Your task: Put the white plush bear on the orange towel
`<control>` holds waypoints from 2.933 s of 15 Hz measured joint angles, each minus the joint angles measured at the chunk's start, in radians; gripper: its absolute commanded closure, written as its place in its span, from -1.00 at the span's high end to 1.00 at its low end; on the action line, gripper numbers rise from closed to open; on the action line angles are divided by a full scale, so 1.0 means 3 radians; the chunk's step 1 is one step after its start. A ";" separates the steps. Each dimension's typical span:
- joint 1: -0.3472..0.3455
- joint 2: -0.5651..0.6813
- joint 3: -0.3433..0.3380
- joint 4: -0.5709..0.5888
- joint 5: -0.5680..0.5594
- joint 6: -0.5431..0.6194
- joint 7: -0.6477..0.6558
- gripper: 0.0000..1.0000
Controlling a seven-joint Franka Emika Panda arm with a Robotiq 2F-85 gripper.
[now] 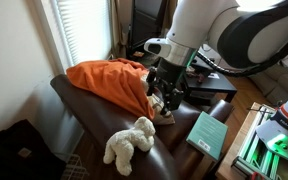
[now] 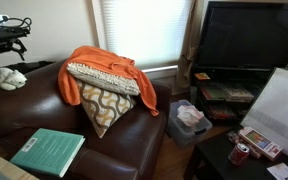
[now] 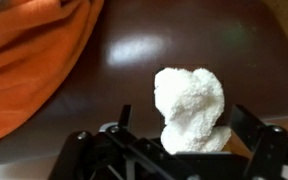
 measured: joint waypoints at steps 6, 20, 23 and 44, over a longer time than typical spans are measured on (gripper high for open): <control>-0.0167 0.0702 0.0388 0.0196 0.1321 0.0457 -0.1113 1.00; -0.0403 0.1173 0.0302 0.0300 0.0243 0.0724 -0.0818 -0.89; -0.0486 0.1100 0.0377 0.0295 0.0240 0.1029 -0.0713 -0.91; -0.1792 -0.0225 0.0502 0.0071 0.1352 0.1653 -0.0339 -0.91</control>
